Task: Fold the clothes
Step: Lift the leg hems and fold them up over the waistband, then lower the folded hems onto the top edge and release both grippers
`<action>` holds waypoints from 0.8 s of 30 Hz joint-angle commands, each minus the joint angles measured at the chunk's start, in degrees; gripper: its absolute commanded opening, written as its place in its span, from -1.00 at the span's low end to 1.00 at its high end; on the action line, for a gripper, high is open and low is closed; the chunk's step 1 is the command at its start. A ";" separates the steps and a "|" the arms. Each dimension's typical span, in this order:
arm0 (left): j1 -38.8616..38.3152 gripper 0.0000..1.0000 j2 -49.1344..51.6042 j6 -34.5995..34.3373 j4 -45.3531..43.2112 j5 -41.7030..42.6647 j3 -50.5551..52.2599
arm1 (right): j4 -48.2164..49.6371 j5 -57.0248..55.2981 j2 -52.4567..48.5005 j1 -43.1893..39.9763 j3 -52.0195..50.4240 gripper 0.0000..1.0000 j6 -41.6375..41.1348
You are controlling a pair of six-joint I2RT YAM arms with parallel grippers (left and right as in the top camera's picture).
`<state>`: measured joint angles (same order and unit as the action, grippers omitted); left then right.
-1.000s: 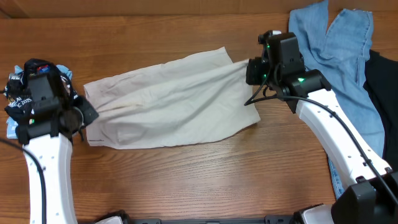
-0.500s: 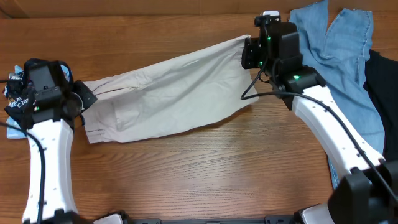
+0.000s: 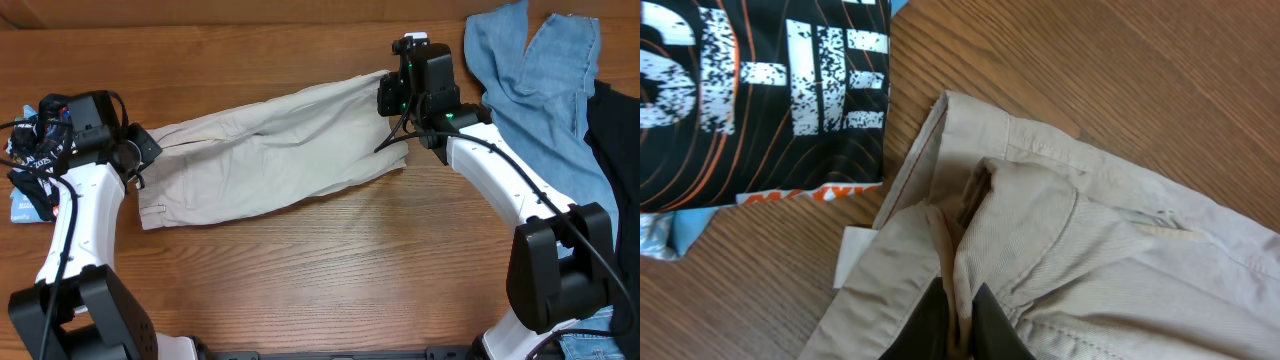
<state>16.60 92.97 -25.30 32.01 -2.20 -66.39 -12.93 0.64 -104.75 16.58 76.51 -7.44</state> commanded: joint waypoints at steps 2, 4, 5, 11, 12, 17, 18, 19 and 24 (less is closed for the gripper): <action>0.63 -0.86 1.22 -0.48 -0.85 -2.67 -1.27 | 1.11 -1.84 0.46 -0.57 1.25 -0.92 0.24; 0.63 -0.86 1.27 -0.48 -1.05 -2.67 -1.27 | 1.36 -1.84 0.46 -0.57 1.25 -0.92 0.22; 0.63 -0.84 1.27 -0.48 -1.16 -2.67 -1.27 | 1.55 -1.81 0.46 -0.55 1.25 -0.71 0.22; 0.63 1.00 1.20 -1.22 -2.32 -2.67 -1.29 | 3.39 -0.76 0.46 -0.55 1.25 1.00 0.22; 0.63 1.00 1.14 -1.57 -2.29 -2.64 -1.29 | 3.19 -0.76 0.46 -0.72 1.25 1.00 0.22; 0.66 1.00 0.26 -1.51 -2.51 -2.21 -1.44 | 0.20 -0.76 0.46 -1.53 1.25 1.00 0.22; 0.63 1.00 0.00 -1.51 -2.47 -2.12 -1.64 | -0.42 -0.76 0.46 -1.62 1.25 1.00 0.22; 0.63 1.00 -0.39 -1.22 -2.40 -1.20 -1.84 | -1.53 -0.72 0.46 -1.62 1.25 1.00 0.22; -0.20 1.00 -1.18 0.92 2.14 11.04 -2.01 | -11.34 6.54 0.42 -1.49 0.59 0.79 2.99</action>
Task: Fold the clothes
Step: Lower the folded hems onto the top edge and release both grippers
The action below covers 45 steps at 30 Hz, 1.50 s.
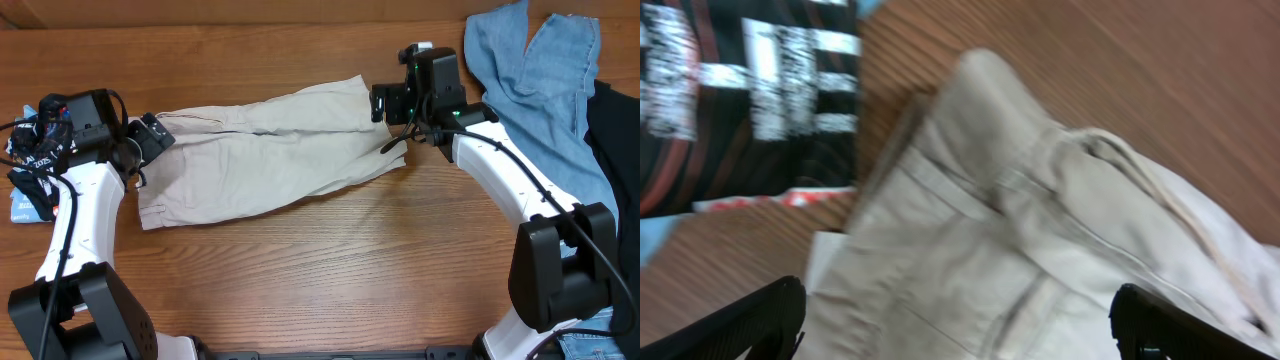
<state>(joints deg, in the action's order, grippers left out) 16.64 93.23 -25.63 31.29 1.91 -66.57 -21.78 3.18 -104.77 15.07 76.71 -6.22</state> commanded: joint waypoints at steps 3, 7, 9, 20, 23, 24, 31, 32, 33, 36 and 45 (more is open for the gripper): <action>-2.12 1.00 0.00 4.20 4.46 6.51 -1.73 | -5.14 4.07 -0.48 0.07 0.35 0.23 1.77; -4.63 1.00 3.39 5.11 6.19 6.43 -1.73 | -7.02 4.46 -4.00 0.07 0.35 0.10 1.81; -5.60 1.00 5.68 5.07 6.62 6.51 -1.73 | -6.97 4.50 -6.29 0.07 0.35 0.21 1.99; -6.56 1.00 15.43 5.51 10.05 5.57 -1.73 | -10.86 5.95 -13.99 -0.04 0.35 0.76 2.21; -6.56 1.00 15.43 5.53 10.10 5.16 -1.73 | -12.98 5.92 -13.97 -0.04 0.35 -0.32 2.21; -6.56 1.00 15.43 5.55 10.12 5.16 -1.73 | -14.49 5.92 -13.97 -0.07 0.35 -0.80 2.19; -6.56 1.00 15.43 6.36 13.79 5.16 -1.73 | -24.63 3.43 -13.40 -2.40 0.37 -0.92 -1.79; -6.56 1.00 15.43 6.36 15.39 5.16 -1.73 | -26.14 2.80 -13.03 -3.15 0.37 -0.92 -3.37; -6.56 1.00 15.43 6.38 17.38 5.16 -1.73 | -28.13 2.84 -12.48 -4.11 0.37 -0.92 -4.68; -6.56 1.00 15.43 6.56 23.23 4.55 -1.73 | -36.68 2.91 -10.29 -7.13 0.37 -0.92 -7.39; -6.56 0.99 15.41 8.44 29.79 1.33 -1.73 | -47.32 2.89 -6.45 -8.04 0.35 -0.88 -6.91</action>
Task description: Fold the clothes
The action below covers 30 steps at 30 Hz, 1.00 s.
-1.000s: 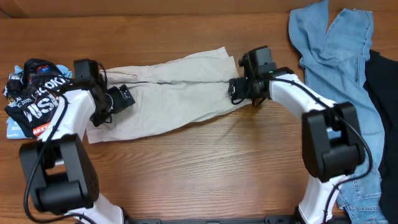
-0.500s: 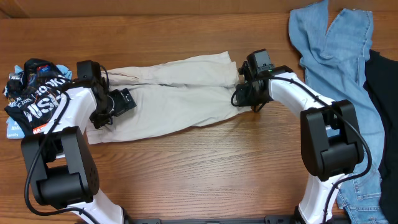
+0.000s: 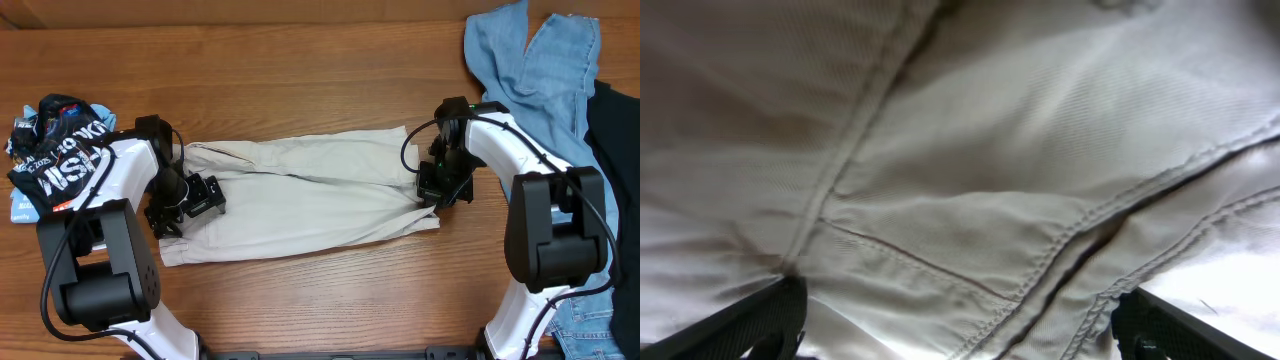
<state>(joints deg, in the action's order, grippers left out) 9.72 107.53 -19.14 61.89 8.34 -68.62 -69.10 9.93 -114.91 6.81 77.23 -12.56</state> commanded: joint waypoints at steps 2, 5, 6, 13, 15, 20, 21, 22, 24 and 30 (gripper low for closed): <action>0.37 0.98 1.11 2.14 -2.27 -5.46 0.31 | 0.72 -4.22 5.46 0.48 -0.17 -0.63 -0.55; 0.37 0.98 1.11 2.45 -4.13 -5.42 0.31 | 1.81 -4.52 8.87 0.46 -0.15 0.26 -0.81; 0.37 0.99 1.11 2.45 -4.42 -5.42 0.31 | 2.16 -4.55 10.16 0.28 -0.15 0.43 -0.81; 0.37 1.00 1.11 2.89 -5.33 -5.40 0.31 | 5.22 -3.56 13.94 0.33 -0.17 0.07 3.85; 0.37 1.00 1.11 2.89 -5.35 -5.38 0.31 | 6.16 -3.23 13.27 0.31 -0.17 0.03 4.26; 0.37 1.00 1.11 2.89 -5.27 -5.38 0.31 | 9.33 5.62 10.95 0.33 -0.76 0.17 6.64; 0.37 1.00 1.11 2.89 -5.27 -5.35 0.31 | 9.86 5.90 10.62 0.33 -1.03 0.17 6.62; 0.37 1.00 1.11 2.86 -5.29 -5.33 0.31 | 10.47 6.14 10.19 0.33 -1.42 0.18 6.62; 0.37 1.00 1.11 2.86 -5.31 -5.33 0.31 | 11.63 6.73 9.29 0.33 -2.19 0.17 6.62; 0.37 1.00 1.11 2.89 -5.35 -5.35 0.31 | 15.63 11.93 7.28 0.33 -5.14 0.03 7.06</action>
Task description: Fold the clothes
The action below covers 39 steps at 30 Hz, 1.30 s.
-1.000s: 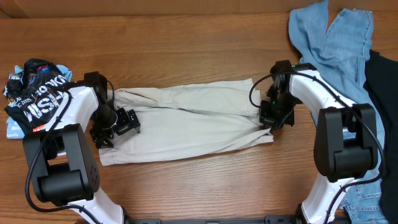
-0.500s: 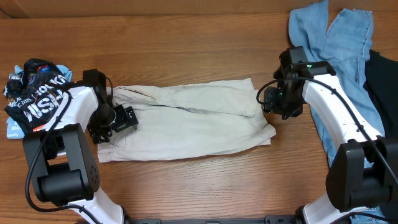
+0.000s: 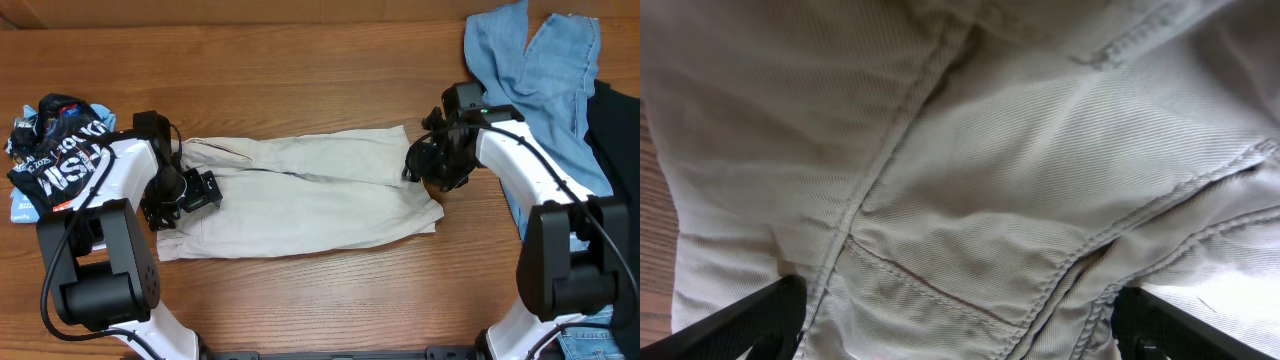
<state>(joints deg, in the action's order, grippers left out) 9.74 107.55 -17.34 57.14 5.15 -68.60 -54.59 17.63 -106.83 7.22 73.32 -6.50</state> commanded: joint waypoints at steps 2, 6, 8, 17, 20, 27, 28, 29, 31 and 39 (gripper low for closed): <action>0.35 1.00 1.09 1.09 -0.61 -2.16 0.28 | 2.10 4.61 -0.83 -0.04 -1.38 0.03 0.98; 0.35 1.00 1.09 1.07 -0.61 -2.16 0.28 | 2.93 4.59 -0.96 0.07 -1.38 -0.07 0.96; 0.35 1.00 1.09 1.07 -0.61 -2.16 0.28 | 3.41 4.57 -1.05 0.31 -1.38 -0.23 0.98; 0.35 1.00 1.09 1.09 -0.55 -2.16 0.28 | 5.73 4.57 -4.79 2.40 -1.38 -0.92 0.92; 0.35 1.00 1.09 1.09 -0.57 -2.19 0.28 | 6.75 4.68 -4.04 2.40 -0.33 -0.92 0.55; 0.35 1.00 1.09 1.11 -0.52 -2.21 0.28 | 10.49 -0.50 -0.83 2.36 9.31 -0.92 0.48; 0.35 1.00 1.09 1.11 -0.52 -2.21 0.28 | 12.22 -1.92 -0.85 2.36 10.82 -0.92 0.31; 0.35 1.00 1.09 1.11 -0.55 -2.21 0.28 | 14.27 -3.02 -0.85 2.36 11.45 -0.92 0.31; 0.35 1.00 1.09 1.11 -0.50 -2.21 0.28 | 19.41 -6.78 -0.87 2.36 11.76 -0.06 -1.11; 0.35 1.00 1.09 1.11 -0.44 -2.45 0.28 | 14.51 -9.84 -0.85 2.36 11.85 -0.13 -1.55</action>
<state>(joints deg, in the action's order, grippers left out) 9.74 107.55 -17.32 57.12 4.93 -68.60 -37.80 9.98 -108.81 9.43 84.47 -7.53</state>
